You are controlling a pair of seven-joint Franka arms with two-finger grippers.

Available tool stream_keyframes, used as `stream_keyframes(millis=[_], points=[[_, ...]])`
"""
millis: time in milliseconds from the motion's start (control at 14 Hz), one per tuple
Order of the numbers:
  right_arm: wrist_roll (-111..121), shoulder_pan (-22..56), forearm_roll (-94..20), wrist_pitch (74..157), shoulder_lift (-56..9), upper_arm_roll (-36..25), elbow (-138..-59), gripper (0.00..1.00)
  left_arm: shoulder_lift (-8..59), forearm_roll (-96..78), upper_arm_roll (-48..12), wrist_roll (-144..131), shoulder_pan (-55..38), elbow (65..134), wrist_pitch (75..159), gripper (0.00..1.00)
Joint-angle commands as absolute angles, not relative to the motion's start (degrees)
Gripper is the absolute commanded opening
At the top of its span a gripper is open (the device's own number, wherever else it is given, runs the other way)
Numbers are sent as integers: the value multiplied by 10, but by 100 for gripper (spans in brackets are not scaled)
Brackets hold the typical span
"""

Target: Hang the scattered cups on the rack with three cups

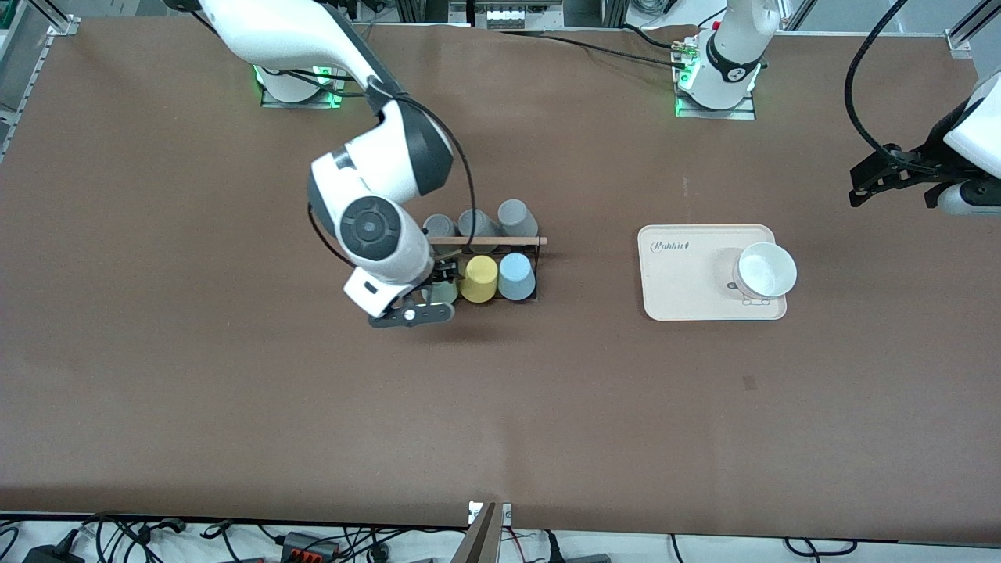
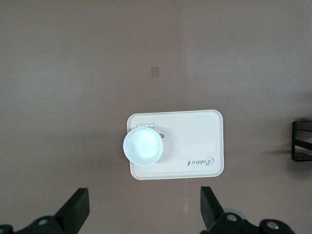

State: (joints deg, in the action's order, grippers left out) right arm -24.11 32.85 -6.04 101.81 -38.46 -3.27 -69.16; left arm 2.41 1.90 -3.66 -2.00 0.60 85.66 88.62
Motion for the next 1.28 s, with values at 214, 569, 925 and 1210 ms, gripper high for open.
stream_keyframes(millis=[214,569,925,1210], points=[[-217,188,-63,959,-307,-29,-697,100,26,14,-34,-25,3,853,888,100],[-132,105,-23,954,-257,-35,-697,100,26,14,-34,-25,4,853,888,100],[-35,36,-7,937,-227,-36,-698,100,27,17,-35,-25,3,853,888,100],[13,6,-4,937,-187,-36,-716,100,27,17,-35,-25,1,853,889,100]])
